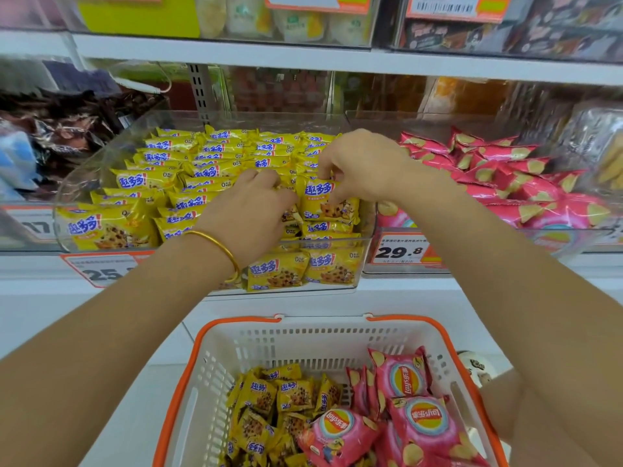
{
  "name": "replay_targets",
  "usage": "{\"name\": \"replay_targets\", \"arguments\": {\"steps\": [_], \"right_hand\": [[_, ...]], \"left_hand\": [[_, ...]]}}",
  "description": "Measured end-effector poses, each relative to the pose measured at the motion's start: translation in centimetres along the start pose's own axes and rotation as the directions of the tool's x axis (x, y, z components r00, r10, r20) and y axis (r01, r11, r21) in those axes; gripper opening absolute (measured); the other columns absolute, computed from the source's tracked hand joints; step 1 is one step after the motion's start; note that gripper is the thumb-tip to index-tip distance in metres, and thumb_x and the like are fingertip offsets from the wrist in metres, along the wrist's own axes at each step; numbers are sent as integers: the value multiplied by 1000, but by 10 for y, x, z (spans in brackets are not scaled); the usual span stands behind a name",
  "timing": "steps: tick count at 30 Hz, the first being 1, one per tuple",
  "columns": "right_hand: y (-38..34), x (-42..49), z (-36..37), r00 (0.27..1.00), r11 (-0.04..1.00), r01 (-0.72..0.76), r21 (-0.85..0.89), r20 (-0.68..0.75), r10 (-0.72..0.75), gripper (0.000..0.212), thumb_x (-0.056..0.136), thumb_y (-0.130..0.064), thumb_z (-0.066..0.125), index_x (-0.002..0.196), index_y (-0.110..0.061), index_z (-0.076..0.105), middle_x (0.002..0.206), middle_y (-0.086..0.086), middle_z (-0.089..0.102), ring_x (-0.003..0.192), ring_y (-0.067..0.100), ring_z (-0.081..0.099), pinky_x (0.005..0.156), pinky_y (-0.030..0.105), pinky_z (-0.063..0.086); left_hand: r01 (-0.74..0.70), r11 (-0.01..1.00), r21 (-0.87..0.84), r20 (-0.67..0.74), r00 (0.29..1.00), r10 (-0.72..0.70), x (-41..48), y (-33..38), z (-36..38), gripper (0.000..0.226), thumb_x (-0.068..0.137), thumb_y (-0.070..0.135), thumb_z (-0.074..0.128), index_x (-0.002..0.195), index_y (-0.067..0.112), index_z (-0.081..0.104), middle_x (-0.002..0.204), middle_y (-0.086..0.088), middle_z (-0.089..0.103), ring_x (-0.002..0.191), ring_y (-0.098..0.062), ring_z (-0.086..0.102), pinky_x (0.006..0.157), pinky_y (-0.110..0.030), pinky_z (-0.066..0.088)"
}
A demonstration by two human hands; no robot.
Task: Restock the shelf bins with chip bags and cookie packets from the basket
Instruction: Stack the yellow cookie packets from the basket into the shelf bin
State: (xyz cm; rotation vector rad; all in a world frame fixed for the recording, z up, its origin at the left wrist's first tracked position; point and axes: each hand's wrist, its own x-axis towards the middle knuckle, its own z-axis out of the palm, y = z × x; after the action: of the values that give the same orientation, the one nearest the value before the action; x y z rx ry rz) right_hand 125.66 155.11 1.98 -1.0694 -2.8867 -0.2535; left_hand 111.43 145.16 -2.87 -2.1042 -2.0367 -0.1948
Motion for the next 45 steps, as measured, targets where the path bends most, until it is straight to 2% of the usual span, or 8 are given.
{"name": "replay_targets", "arguments": {"steps": [10,18,24,26,28,33,38,45], "right_hand": [[0,5,7,995,996,82,-45,54,-79,32,83,-28,70,111,-17,60,94,-5,54,100,24,55,73,32,43],[-7,-36,12,984,985,-35,-171,-180,4,37,89,-32,61,123,-19,54,121,1,59,118,25,42,91,38,35],[-50,-91,53,771,953,212,216,-637,-27,17,84,-15,56,97,-14,68,90,3,67,88,26,58,78,35,46],[-81,-106,93,859,897,269,352,-508,-59,18,85,-11,57,98,-13,70,91,3,68,86,24,61,75,32,48],[-106,-113,144,986,858,166,486,-87,-141,24,90,-12,54,110,-16,67,102,3,66,95,24,61,78,34,49],[-148,-128,273,759,847,-53,529,573,-310,28,93,-18,52,120,-12,59,115,7,60,102,24,57,77,34,47],[-179,-161,333,520,935,242,259,779,-350,47,88,-41,60,125,-13,52,118,11,60,106,32,58,81,40,50],[-186,-177,340,684,952,134,275,669,-290,20,88,4,47,101,-10,52,94,12,61,94,33,57,67,36,40]], "left_hand": [[-17,998,53,39,999,14,-1,2,1,41,94,11,39,132,18,51,130,-9,45,123,-29,35,96,-45,43],[-234,972,26,-249,940,233,-57,4,-12,34,79,14,40,94,7,69,110,-13,64,100,-35,59,79,-45,52],[-342,939,29,-43,938,343,-121,-2,18,31,77,19,42,90,12,69,110,-10,65,99,-30,54,77,-42,47],[-329,944,-5,109,938,328,-133,-8,34,35,77,24,39,87,13,70,105,-10,66,94,-31,60,70,-43,55],[-274,960,-56,248,928,279,-144,-14,52,39,78,28,36,86,13,71,99,-10,67,86,-32,63,64,-43,57],[-221,973,-71,382,895,232,-161,-21,81,42,78,31,33,82,11,70,84,-11,66,76,-34,63,52,-45,55],[-191,977,-99,403,890,215,-162,-20,88,60,79,37,19,94,8,70,96,-13,65,91,-35,60,65,-48,55],[-196,980,-21,486,855,181,-151,-10,88,53,93,36,15,121,16,55,121,-3,52,114,-23,44,90,-41,46]]}}
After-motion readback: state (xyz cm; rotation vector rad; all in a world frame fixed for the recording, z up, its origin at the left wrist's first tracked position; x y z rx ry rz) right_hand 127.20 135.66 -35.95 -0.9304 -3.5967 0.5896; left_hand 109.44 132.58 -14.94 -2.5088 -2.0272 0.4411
